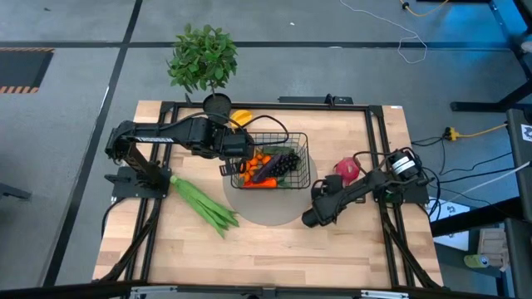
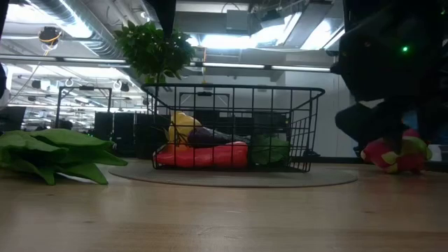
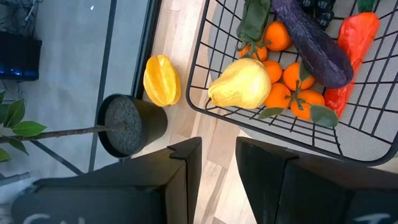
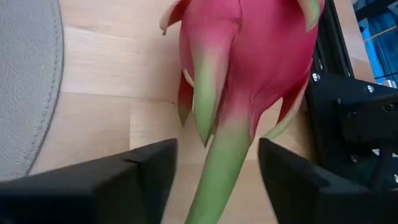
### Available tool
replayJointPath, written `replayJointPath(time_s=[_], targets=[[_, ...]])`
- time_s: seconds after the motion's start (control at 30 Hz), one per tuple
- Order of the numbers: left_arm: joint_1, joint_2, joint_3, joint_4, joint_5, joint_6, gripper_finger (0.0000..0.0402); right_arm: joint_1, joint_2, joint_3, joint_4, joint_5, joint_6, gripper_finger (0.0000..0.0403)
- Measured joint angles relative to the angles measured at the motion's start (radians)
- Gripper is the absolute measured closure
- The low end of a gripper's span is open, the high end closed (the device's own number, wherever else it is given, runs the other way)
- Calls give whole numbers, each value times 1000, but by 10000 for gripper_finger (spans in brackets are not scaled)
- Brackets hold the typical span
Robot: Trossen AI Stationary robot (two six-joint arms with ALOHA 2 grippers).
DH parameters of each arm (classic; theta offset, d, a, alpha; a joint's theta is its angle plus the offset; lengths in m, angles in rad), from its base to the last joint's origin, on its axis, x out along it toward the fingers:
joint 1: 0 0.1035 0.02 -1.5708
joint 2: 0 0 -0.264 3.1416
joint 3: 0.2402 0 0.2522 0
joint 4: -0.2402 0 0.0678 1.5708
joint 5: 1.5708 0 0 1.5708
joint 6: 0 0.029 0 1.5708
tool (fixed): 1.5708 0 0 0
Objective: Build produce basket
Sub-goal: Put the dragon fruit into the black wire basket
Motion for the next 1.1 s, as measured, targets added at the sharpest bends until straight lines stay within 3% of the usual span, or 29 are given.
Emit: replayJointPath(time_s=[0.3,0.53,0.67,0.8,1.1], targets=[[0,0,0,0,0,0,312,2,-2,0,-3,-74,-163,388],[0,0,0,0,0,0,312,28,-15,128,-169,-70,-221,400],[0,0,0,-1,0,0,312,36,-80,165,-167,57,-258,401],[0,0,0,0,0,0,312,31,-138,163,-164,104,-226,402],[0,0,0,-1,0,0,312,34,-199,150,-157,59,-232,403]])
